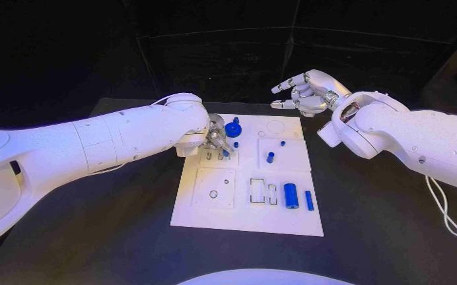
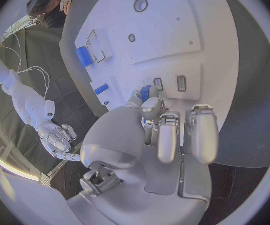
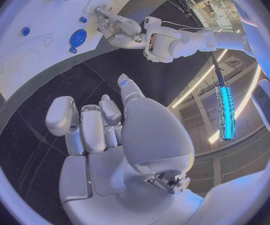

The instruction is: Assemble the parts on the task board

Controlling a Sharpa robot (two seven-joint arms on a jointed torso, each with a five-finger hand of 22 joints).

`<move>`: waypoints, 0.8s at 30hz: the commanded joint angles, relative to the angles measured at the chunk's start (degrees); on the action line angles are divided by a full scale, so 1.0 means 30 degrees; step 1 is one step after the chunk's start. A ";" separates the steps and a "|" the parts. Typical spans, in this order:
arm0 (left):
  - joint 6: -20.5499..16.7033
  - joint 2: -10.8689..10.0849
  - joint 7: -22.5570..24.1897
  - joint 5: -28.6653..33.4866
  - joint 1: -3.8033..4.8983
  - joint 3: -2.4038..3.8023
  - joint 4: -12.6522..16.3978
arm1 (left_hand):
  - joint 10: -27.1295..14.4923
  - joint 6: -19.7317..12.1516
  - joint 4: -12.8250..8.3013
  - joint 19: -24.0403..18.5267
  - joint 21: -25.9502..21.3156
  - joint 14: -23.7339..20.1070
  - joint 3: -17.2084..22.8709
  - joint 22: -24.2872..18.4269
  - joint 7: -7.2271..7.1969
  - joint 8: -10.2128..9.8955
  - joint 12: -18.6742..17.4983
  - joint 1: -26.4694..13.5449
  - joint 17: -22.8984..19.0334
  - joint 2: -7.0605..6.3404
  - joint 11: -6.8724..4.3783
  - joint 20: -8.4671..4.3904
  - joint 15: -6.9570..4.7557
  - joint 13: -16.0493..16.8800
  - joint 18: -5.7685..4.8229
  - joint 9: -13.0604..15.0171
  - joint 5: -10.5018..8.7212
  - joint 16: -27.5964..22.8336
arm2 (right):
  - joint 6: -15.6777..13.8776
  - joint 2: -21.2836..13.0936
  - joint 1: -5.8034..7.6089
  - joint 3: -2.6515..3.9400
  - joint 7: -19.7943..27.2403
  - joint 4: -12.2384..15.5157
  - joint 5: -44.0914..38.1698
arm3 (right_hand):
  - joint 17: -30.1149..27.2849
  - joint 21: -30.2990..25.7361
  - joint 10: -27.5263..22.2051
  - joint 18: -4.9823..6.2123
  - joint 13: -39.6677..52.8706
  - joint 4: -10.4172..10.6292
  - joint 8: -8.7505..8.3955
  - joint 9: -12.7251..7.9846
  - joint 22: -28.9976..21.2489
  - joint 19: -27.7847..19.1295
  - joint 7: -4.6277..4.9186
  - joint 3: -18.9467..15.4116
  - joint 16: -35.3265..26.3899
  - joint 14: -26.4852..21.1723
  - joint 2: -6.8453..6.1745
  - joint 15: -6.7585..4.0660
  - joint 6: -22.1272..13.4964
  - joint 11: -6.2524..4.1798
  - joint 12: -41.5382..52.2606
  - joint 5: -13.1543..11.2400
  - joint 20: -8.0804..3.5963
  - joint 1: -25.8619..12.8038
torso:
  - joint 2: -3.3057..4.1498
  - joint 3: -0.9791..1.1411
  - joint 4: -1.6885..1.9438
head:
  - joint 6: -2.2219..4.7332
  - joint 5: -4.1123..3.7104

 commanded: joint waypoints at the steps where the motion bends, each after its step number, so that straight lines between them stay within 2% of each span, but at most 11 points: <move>1: -0.0431 -0.0035 0.0213 0.0597 0.0015 -0.0003 0.0032 | -0.0150 -0.0147 -0.1099 0.0403 -0.0097 0.2054 0.1481 0.0261 -0.0058 -0.0080 -0.0118 0.0484 0.5028 0.0224 -0.0046 -0.0141 -0.0126 -0.0029 -0.0209 0.0100 0.0115 0.0059 | 0.0333 0.0039 0.0042 0.0009 -0.0063 -0.0011 0.0050 | -0.0026 -0.0126 -0.0091 0.0254 -0.0016 -0.0002 0.0075 0.0007 -0.0016 -0.0066 0.0017 -0.0110 -0.0111 0.0315 0.0153 -0.0149 0.0091 -0.0096 -0.0055 0.0078 -0.0078 0.0016 | -0.0001 -0.0002 0.0007 | -0.0011 -0.0001; 3: -0.0453 -0.0092 0.0278 0.0704 0.0015 -0.0003 0.0068 | -0.0151 -0.0164 -0.1658 0.0398 -0.0108 0.2054 0.3197 0.0283 0.0089 -0.0127 -0.0209 0.0052 0.5028 -0.0131 -0.0011 -0.0134 -0.0051 -0.0067 -0.0204 0.0224 0.0075 0.0059 | 0.0395 0.0056 0.0041 0.0009 -0.0083 -0.0036 0.0050 | -0.0030 -0.0135 -0.0103 0.0254 -0.0035 0.0000 0.0086 0.0006 -0.0022 -0.0062 0.0015 -0.0126 -0.0121 0.0317 0.0159 -0.0151 0.0089 -0.0097 -0.0065 0.0131 -0.0081 0.0022 | 0.0004 -0.0001 0.0014 | -0.0015 -0.0006; 6: -0.0576 -0.0271 0.0371 0.0802 0.0014 -0.0003 0.0193 | -0.0120 -0.0162 -0.2119 0.0379 -0.0148 0.2054 0.5089 0.0254 0.0058 -0.0127 -0.0247 -0.0663 0.5028 -0.0666 -0.0009 -0.0080 -0.0026 -0.0082 -0.0195 0.0375 0.0183 0.0059 | 0.0481 0.0094 0.0041 0.0008 -0.0110 -0.0083 0.0050 | -0.0031 -0.0136 -0.0105 0.0254 -0.0038 0.0000 0.0087 0.0006 -0.0022 -0.0061 0.0015 -0.0128 -0.0123 0.0318 0.0160 -0.0151 0.0089 -0.0097 -0.0067 0.0140 -0.0081 0.0023 | 0.0010 0.0004 0.0007 | -0.0028 0.0012; 7: -0.0663 -0.0363 0.0397 0.0822 0.0014 -0.0003 0.0254 | -0.0067 -0.0144 -0.2263 0.0380 -0.0167 0.2054 0.6489 0.0249 0.0183 -0.0081 -0.0226 -0.1560 0.5028 -0.1235 0.0032 -0.0060 -0.0005 -0.0057 -0.0194 0.0518 0.0142 0.0059 | 0.0504 0.0115 0.0041 0.0008 -0.0115 -0.0102 0.0050 | -0.0031 -0.0136 -0.0105 0.0254 -0.0038 0.0000 0.0087 0.0006 -0.0022 -0.0061 0.0015 -0.0128 -0.0123 0.0318 0.0160 -0.0151 0.0089 -0.0097 -0.0067 0.0140 -0.0081 0.0023 | 0.0013 0.0004 -0.0002 | -0.0029 0.0034; 8: -0.0799 -0.0463 0.0429 0.0836 0.0014 -0.0003 0.0322 | 0.0003 -0.0126 -0.2563 0.0381 -0.0186 0.2054 0.8147 0.0247 0.0092 -0.0016 -0.0178 -0.2246 0.5028 -0.1693 0.0029 -0.0026 0.0016 -0.0008 -0.0192 0.0681 0.0105 0.0059 | 0.0524 0.0132 0.0041 0.0007 -0.0120 -0.0119 0.0050 | -0.0031 -0.0136 -0.0105 0.0254 -0.0038 0.0000 0.0087 0.0006 -0.0022 -0.0061 0.0015 -0.0128 -0.0123 0.0318 0.0160 -0.0151 0.0089 -0.0097 -0.0067 0.0140 -0.0081 0.0023 | 0.0013 0.0006 -0.0017 | 0.0000 0.0069; 9: -0.1044 -0.0614 0.0492 0.0853 0.0015 -0.0003 0.0430 | 0.0049 -0.0092 -0.2699 0.0382 -0.0199 0.2054 0.9145 0.0249 0.0155 0.0067 -0.0143 -0.2762 0.5028 -0.2066 0.0000 -0.0065 0.0016 0.0020 -0.0170 0.0813 0.0150 0.0059 | 0.0550 0.0149 0.0041 0.0007 -0.0128 -0.0138 0.0050 | -0.0031 -0.0136 -0.0105 0.0254 -0.0038 0.0000 0.0087 0.0006 -0.0022 -0.0061 0.0015 -0.0128 -0.0123 0.0318 0.0160 -0.0151 0.0089 -0.0097 -0.0067 0.0140 -0.0081 0.0023 | 0.0010 0.0018 -0.0008 | -0.0011 0.0051; 10: -0.1160 -0.0680 0.0523 0.0858 0.0015 -0.0003 0.0478 | 0.0075 -0.0076 -0.2744 0.0387 -0.0197 0.2054 0.9567 0.0260 0.0101 0.0104 -0.0116 -0.2939 0.5028 -0.2148 0.0028 -0.0032 -0.0012 0.0044 -0.0183 0.0869 0.0109 0.0059 | 0.0561 0.0156 0.0041 0.0007 -0.0131 -0.0146 0.0050 | -0.0031 -0.0136 -0.0105 0.0254 -0.0038 0.0000 0.0087 0.0006 -0.0022 -0.0061 0.0015 -0.0128 -0.0123 0.0318 0.0160 -0.0151 0.0089 -0.0097 -0.0067 0.0140 -0.0081 0.0023 | 0.0009 0.0021 0.0000 | -0.0018 0.0031; 11: -0.1469 -0.0838 0.0609 0.0876 0.0016 -0.0003 0.0597 | 0.0158 -0.0019 -0.2854 0.0396 -0.0206 0.2054 1.0882 0.0276 0.0172 0.0242 -0.0044 -0.3629 0.5028 -0.2535 0.0012 -0.0052 -0.0009 0.0102 -0.0175 0.1068 0.0112 0.0059 | 0.0581 0.0167 0.0041 0.0006 -0.0136 -0.0165 0.0050 | -0.0044 -0.0155 -0.0114 0.0260 -0.0051 0.0005 0.0093 0.0005 -0.0051 -0.0077 0.0015 -0.0140 -0.0135 0.0317 0.0161 -0.0152 0.0089 -0.0097 -0.0075 0.0168 -0.0083 0.0019 | 0.0001 0.0026 0.0034 | -0.0028 -0.0012; 14: -0.2127 -0.1108 0.0737 0.0907 0.0015 -0.0004 0.0831 | 0.0253 -0.0017 -0.3024 0.0422 -0.0181 0.2054 1.1787 0.0344 0.0034 0.0346 0.0043 -0.4052 0.5028 -0.2887 0.0018 -0.0045 0.0012 0.0168 -0.0190 0.1234 0.0194 0.0059 | 0.0602 0.0177 0.0041 0.0006 -0.0142 -0.0195 0.0050 | -0.0044 -0.0155 -0.0114 0.0260 -0.0051 0.0005 0.0093 0.0005 -0.0051 -0.0077 0.0015 -0.0140 -0.0135 0.0317 0.0161 -0.0152 0.0089 -0.0097 -0.0075 0.0168 -0.0083 0.0019 | -0.0013 0.0028 0.0073 | -0.0053 -0.0114; 17: -0.2841 -0.1454 0.0868 0.0926 0.0010 -0.0008 0.1174 | 0.0306 0.0035 -0.3143 0.0436 -0.0188 0.2054 1.2855 0.0365 0.0047 0.0493 0.0015 -0.4626 0.5028 -0.3246 -0.0019 -0.0030 -0.0046 0.0103 -0.0200 0.1449 0.0207 0.0059 | 0.0611 0.0186 0.0041 0.0005 -0.0146 -0.0222 0.0050 | -0.0044 -0.0155 -0.0114 0.0260 -0.0051 0.0005 0.0093 0.0005 -0.0051 -0.0077 0.0015 -0.0140 -0.0135 0.0317 0.0161 -0.0152 0.0089 -0.0097 -0.0075 0.0168 -0.0083 0.0019 | 0.0004 0.0014 0.0044 | -0.0054 -0.0071; 24: -0.3774 -0.2152 0.1322 0.0941 -0.0013 -0.0041 0.1828 | 0.0187 0.0045 -0.3248 0.0394 -0.0278 0.2054 1.3388 0.0241 -0.0011 0.0572 -0.0312 -0.4841 0.5028 -0.3417 -0.0019 -0.0048 -0.0052 -0.0285 -0.0170 0.1571 0.0232 0.0059 | 0.0582 0.0199 0.0041 0.0005 -0.0147 -0.0287 0.0050 | -0.0035 -0.0197 -0.0125 0.0269 -0.0076 0.0061 0.0112 0.0002 -0.0102 -0.0097 0.0017 -0.0210 -0.0146 0.0325 0.0170 -0.0151 0.0080 -0.0093 -0.0081 0.0223 -0.0086 -0.0048 | -0.0012 0.0022 0.0053 | -0.0123 0.0014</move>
